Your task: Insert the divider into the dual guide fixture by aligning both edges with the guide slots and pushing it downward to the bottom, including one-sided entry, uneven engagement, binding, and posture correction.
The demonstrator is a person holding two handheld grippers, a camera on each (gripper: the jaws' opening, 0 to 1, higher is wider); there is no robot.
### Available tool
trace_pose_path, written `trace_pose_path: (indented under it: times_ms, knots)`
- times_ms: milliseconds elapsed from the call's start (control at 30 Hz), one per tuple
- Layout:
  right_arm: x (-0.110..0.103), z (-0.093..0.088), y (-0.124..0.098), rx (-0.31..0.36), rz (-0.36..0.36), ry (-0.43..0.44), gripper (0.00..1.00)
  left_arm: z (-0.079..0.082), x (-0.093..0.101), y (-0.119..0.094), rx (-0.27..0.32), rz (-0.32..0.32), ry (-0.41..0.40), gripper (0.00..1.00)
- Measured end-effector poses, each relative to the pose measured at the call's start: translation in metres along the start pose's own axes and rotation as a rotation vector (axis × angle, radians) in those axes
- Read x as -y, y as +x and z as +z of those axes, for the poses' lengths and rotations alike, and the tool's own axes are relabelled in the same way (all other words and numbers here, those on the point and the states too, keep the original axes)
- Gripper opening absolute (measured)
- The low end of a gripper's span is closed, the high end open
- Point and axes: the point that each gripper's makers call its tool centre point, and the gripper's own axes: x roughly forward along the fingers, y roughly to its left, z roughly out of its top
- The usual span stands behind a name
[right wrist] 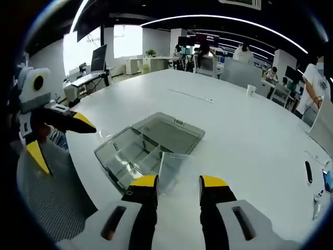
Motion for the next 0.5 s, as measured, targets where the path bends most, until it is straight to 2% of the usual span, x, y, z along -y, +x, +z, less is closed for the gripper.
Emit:
trace_pose_path:
  times_ms: [133,267,367,500]
  knots:
    - [-0.008,0.004,0.000,0.013,0.012,-0.010,0.27,0.003,-0.003,-0.004,0.034,0.020,-0.042,0.60]
    - [-0.019,0.009,-0.002,0.031,0.030,-0.005,0.27,0.001,-0.008,-0.006,0.032,0.049,-0.072,0.58]
    - [-0.030,0.014,-0.003,0.041,0.063,-0.018,0.27,0.008,-0.018,-0.010,0.082,0.101,-0.125,0.58]
    - [-0.037,0.023,-0.004,0.065,0.073,-0.028,0.27,0.016,-0.026,-0.012,0.115,0.114,-0.158,0.57]
